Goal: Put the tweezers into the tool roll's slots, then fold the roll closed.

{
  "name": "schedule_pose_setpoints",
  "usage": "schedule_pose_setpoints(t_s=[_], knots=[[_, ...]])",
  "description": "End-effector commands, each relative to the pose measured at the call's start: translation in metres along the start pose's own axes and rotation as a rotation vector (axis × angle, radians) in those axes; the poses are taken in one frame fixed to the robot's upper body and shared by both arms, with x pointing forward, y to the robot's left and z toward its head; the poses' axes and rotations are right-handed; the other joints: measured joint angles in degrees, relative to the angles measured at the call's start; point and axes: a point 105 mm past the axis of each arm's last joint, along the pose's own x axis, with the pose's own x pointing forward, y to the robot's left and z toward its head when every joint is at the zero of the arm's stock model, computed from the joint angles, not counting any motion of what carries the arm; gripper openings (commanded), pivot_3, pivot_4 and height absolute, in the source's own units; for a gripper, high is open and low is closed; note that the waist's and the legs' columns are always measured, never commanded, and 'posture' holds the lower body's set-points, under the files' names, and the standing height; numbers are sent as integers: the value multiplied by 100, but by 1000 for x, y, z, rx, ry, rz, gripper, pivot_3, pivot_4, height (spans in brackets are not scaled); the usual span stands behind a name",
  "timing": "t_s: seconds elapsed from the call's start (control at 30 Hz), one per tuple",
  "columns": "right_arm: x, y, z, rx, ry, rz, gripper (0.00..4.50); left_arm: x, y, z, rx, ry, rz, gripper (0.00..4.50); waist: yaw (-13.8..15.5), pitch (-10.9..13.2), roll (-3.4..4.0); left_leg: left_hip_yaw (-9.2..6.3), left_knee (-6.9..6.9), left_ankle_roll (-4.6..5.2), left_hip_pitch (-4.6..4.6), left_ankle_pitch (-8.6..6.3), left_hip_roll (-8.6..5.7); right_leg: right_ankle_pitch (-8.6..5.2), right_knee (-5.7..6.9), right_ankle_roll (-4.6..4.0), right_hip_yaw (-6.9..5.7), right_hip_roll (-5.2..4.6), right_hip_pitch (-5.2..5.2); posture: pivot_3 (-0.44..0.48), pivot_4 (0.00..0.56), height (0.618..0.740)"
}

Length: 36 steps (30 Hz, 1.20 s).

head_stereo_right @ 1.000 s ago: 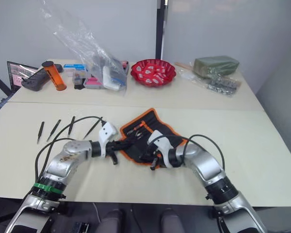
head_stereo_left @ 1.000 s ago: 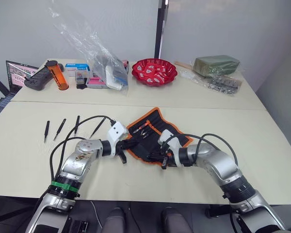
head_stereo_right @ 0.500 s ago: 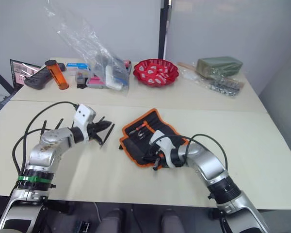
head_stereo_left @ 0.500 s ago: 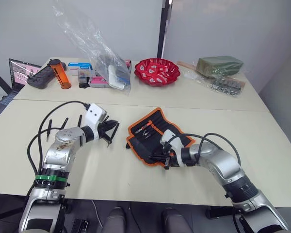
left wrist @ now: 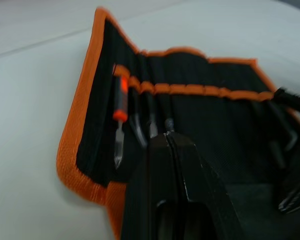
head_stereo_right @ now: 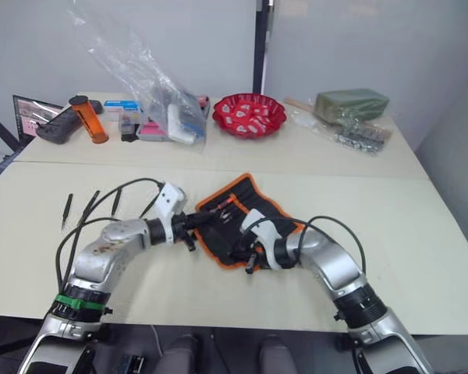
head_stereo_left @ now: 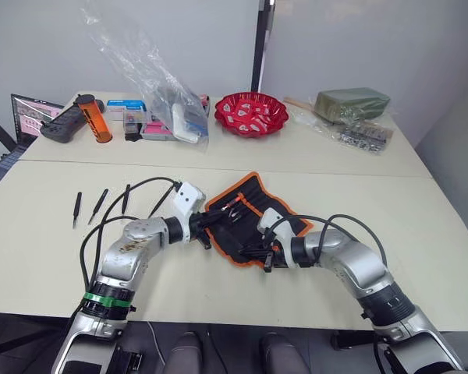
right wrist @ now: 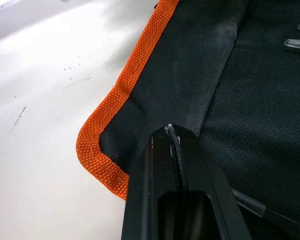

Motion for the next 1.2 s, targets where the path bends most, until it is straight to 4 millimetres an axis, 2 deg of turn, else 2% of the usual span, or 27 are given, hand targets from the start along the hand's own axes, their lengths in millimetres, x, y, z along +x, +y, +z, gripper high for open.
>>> schedule_pose_setpoints(t_s=[0.03, 0.13, 0.17, 0.2, 0.3, 0.4, 0.47, 0.63, 0.73, 0.83, 1.1, 1.2], knots=[[-4, -8, -15, 23, 50, -52, 0, -6, 11, -11, 11, 12, 44, 12, 1, 1, -1, -1, -2, 0, -4, 0, 0, 2, 0, 3, 0, 0, -2, 0, 150, 740], [-6, -5, -5, -68, 4, -40, 0, -10, 10, -23, 6, 30, 33, 12, -2, 1, -1, -1, -4, 0, -3, 0, 0, 6, 0, 8, 0, -1, -2, 0, 150, 740], [-6, -3, 3, -134, -40, -43, 0, -11, 10, -30, 17, 59, 33, 12, -1, 1, 0, -1, -4, 0, -3, 0, 0, 5, 0, 8, -1, 0, -2, 0, 150, 740], [-6, 5, 17, -119, -156, 17, 0, -11, 10, -36, 36, 85, 27, 12, 2, 1, -1, 0, -5, -1, -4, 0, 0, 5, 0, 6, 0, -1, -2, 0, 150, 740], [-11, 7, 40, -159, -299, 33, 0, -10, 14, -39, 42, 91, 47, 12, -16, 6, 6, 2, -8, -1, -4, 0, -1, 4, -1, 6, 1, -1, -4, 0, 150, 740], [-10, 6, 53, -202, -305, 83, 0, -9, 18, -38, 37, 81, 60, 12, -9, 7, 8, 2, -9, 0, -1, 0, 0, 9, 0, 15, 0, 0, -4, 0, 150, 740], [-6, -5, 62, -185, -301, 92, 0, -8, 19, -38, 39, 79, 60, 12, -17, 7, 9, 2, -7, 0, 0, 0, 0, 9, 0, 14, 0, 0, -2, 0, 150, 740], [17, -23, 52, -273, -189, 101, 0, -5, 19, -37, 54, 78, 48, 12, 1, 7, 9, 1, -4, 0, 2, 0, 0, 10, 1, 12, -1, 0, 0, 0, 150, 740], [30, -25, 52, -264, -195, 118, 0, -2, 18, -37, 66, 83, 41, 12, 6, 7, 10, 2, -9, 0, 0, 1, -1, 15, 3, 14, -1, 0, -2, 0, 150, 740], [40, -24, 41, -242, -186, 138, 0, -1, 17, -38, 69, 87, 39, 12, 10, 9, 12, 0, -12, 0, -1, 1, -2, 17, 7, 18, -1, 1, -4, 0, 150, 740], [41, -2, -1, -171, -116, 255, 0, 2, 17, -41, 73, 97, 34, 12, 14, 1, 24, -1, -10, 0, 7, 1, -3, 18, 7, 21, -1, 1, 7, 0, 150, 740], [36, 4, -23, -160, -47, 283, 0, 4, 17, -41, 84, 107, 26, 12, 35, -7, 32, -2, -10, -1, 12, 0, -4, 17, 7, 21, -2, 0, 11, 0, 150, 740]])
